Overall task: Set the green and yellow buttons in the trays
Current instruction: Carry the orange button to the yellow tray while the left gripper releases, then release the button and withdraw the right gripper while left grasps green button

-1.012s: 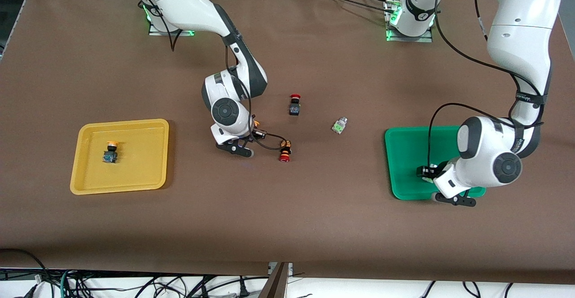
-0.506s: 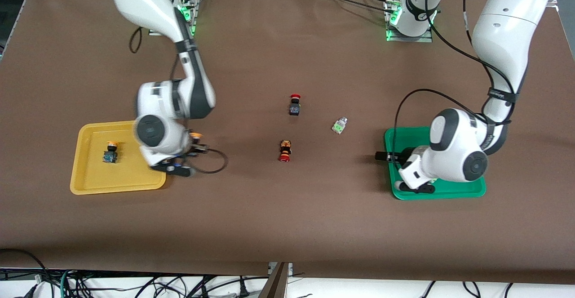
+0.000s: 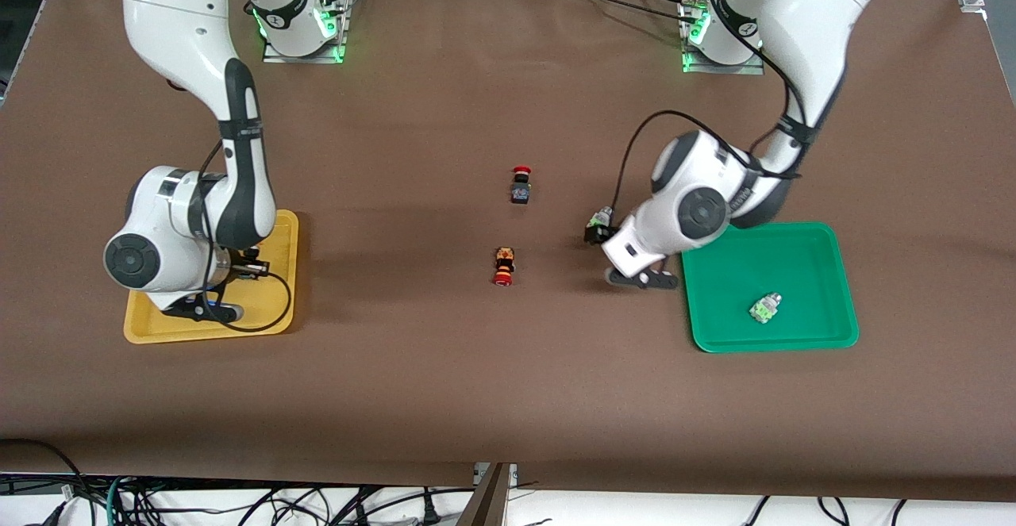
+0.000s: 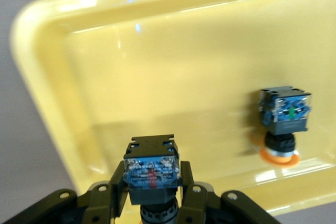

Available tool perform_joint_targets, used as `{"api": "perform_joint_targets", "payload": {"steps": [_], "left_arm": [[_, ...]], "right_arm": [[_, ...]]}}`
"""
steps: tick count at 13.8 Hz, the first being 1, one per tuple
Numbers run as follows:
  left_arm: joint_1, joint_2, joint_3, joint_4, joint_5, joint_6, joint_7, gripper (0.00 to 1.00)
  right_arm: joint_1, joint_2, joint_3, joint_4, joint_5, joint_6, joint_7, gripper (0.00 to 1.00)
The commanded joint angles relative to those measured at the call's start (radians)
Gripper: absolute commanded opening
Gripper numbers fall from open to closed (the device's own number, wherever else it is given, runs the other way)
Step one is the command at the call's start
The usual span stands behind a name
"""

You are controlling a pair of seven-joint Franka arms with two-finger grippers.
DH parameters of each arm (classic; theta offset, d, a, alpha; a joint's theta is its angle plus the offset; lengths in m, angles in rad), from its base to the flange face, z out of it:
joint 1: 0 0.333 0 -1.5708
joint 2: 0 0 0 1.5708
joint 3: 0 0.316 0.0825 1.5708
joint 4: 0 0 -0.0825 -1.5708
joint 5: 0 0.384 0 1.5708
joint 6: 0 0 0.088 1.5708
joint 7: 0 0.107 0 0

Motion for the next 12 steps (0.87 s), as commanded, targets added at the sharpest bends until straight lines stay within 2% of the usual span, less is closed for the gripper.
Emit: {"api": "perform_joint_targets", "payload": {"steps": [1,2,3,6,8,12], "left_arm": [[-0.042,-0.058,0.014,-0.113,0.104,0.036,-0.105,1.0],[-0.054,-0.066,0.013,-0.134,0.18,0.036,-0.152,1.0],[-0.065,-0.066,0.011,-0.14,0.231,0.037,-0.182,1.0],[-0.11,-0.043,0.011,-0.14,0.25,0.066,-0.229,1.0],[-0.121,-0.011,0.016,-0.138,0.252,0.098,-0.24,1.0],[-0.105,0.048,0.032,-0.129,0.276,0.187,-0.24,1.0]], "right_arm": [[-0.005,-0.009,0.007,-0.033,0.008,0.048,-0.029,0.09],[-0.015,-0.009,0.007,-0.024,0.008,0.042,-0.03,0.6],[-0.018,-0.017,0.007,-0.016,0.009,0.041,-0.032,1.0],[-0.018,-0.084,-0.014,0.05,0.009,-0.019,-0.074,1.0],[-0.016,-0.13,-0.045,0.135,0.008,-0.144,-0.091,1.0],[-0.016,-0.141,-0.1,0.301,0.009,-0.39,-0.091,1.0]]}}
